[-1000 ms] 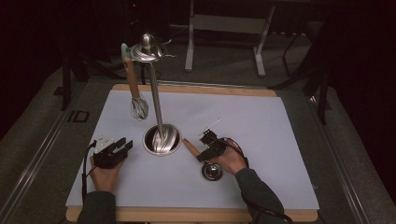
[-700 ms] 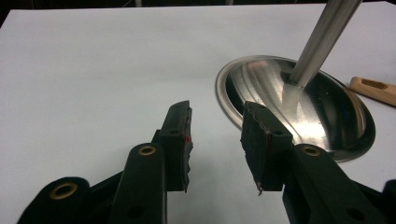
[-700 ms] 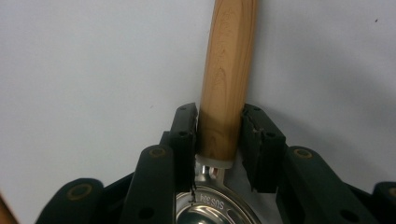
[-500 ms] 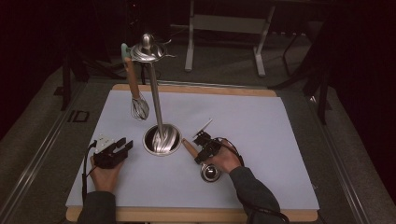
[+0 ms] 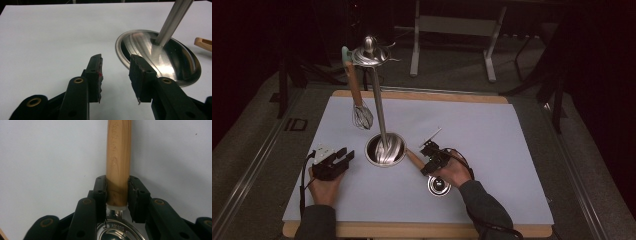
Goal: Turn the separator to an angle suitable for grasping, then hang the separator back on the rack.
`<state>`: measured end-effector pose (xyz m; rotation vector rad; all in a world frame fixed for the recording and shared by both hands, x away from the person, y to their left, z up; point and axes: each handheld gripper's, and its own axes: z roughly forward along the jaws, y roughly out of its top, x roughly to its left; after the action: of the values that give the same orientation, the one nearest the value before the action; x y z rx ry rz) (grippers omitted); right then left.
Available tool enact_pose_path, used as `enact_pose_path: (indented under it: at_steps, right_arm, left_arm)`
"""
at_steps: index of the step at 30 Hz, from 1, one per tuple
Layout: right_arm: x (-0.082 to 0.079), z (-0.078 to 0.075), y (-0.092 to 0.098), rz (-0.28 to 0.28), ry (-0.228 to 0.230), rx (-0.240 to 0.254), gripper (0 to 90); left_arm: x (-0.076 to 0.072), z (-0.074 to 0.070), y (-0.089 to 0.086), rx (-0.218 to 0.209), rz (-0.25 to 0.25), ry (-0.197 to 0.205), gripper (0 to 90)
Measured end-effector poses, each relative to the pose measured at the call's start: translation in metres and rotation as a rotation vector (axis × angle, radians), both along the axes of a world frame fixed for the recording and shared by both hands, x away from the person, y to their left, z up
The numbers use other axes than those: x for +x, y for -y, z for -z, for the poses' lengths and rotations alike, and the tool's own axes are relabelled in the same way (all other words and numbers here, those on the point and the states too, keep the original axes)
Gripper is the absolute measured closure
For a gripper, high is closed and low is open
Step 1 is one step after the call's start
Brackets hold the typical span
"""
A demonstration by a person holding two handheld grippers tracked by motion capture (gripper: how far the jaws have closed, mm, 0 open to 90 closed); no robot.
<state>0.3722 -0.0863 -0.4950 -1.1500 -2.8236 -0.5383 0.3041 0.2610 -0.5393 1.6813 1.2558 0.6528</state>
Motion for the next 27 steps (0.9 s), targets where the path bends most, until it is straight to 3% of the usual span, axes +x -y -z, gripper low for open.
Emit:
enact_pose_path:
  at_steps: [14, 21, 25, 27]
  right_arm:
    - [-0.003, -0.009, 0.012, 0.037, 0.038, 0.077, 70.6]
    - [-0.008, -0.018, 0.020, 0.030, 0.095, 0.131, 70.8]
    - [-0.015, -0.026, 0.025, 0.016, 0.156, 0.153, 70.8]
    - [-0.018, -0.029, 0.026, 0.013, 0.209, 0.145, 70.9]
  left_arm:
    - [0.001, 0.000, 0.001, 0.005, -0.001, -0.005, 62.8]
    - [0.001, 0.000, 0.001, 0.002, -0.002, -0.005, 62.8]
    - [0.001, 0.000, 0.001, 0.005, -0.002, -0.004, 62.8]
    - [0.001, 0.000, 0.001, 0.007, -0.001, -0.004, 62.8]
